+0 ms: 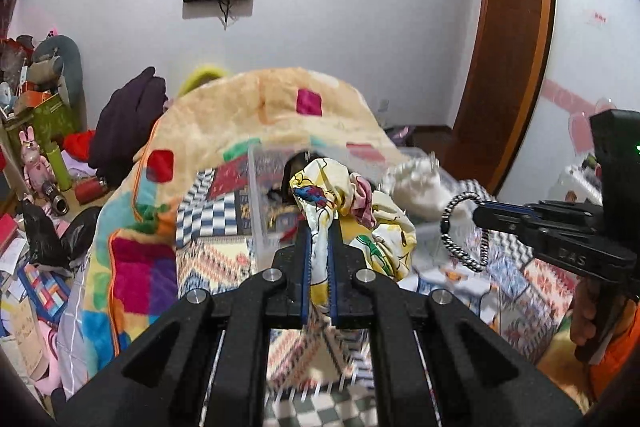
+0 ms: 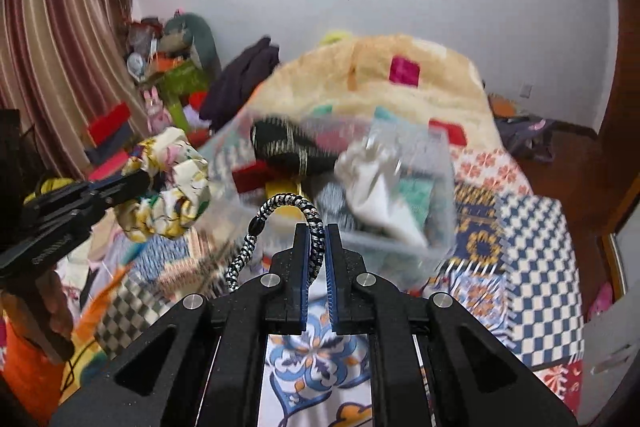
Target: Organize soft objects
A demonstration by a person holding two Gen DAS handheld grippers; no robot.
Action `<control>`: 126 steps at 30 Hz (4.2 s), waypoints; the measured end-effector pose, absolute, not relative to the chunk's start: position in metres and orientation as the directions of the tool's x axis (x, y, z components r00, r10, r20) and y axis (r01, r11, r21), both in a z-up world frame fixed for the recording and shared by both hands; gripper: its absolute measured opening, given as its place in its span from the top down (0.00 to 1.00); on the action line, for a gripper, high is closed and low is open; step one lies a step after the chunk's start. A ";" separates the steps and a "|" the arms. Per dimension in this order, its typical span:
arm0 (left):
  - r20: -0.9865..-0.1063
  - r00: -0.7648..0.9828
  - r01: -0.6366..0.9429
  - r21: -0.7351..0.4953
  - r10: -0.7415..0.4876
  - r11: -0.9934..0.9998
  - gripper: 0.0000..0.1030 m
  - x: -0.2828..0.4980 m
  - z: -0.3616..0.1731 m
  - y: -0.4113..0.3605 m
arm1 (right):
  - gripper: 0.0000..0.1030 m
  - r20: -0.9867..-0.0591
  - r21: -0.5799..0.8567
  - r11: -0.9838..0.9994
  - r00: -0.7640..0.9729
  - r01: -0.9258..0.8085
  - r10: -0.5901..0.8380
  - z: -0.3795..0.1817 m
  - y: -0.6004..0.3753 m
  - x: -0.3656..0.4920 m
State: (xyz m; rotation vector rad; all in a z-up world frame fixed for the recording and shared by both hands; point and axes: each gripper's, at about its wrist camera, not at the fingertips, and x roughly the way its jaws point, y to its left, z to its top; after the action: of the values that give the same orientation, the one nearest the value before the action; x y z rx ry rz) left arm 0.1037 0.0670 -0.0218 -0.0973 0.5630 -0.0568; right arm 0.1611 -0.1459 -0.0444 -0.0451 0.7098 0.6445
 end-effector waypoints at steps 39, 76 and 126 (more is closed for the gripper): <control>-0.611 0.788 -0.003 -0.132 -0.079 0.991 0.67 0.164 -0.046 0.058 | 0.69 -0.676 0.173 0.815 0.536 -0.553 0.507 -0.052 -0.123 0.197; -0.283 0.954 0.076 -0.080 -0.095 0.994 0.03 0.036 0.042 0.016 | 0.14 -0.356 0.100 0.815 0.745 -0.570 0.565 0.025 -0.173 0.091; -0.297 0.951 0.067 -0.080 -0.088 0.995 0.00 0.038 0.035 0.013 | 0.13 -0.352 0.117 0.805 0.734 -0.581 0.581 0.022 -0.175 0.083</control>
State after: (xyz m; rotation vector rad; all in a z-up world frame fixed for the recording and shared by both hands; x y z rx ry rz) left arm 0.0381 0.0134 0.0355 -0.0690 0.3054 -0.0785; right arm 0.0829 -0.1748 0.0219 -0.0003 0.3863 0.6386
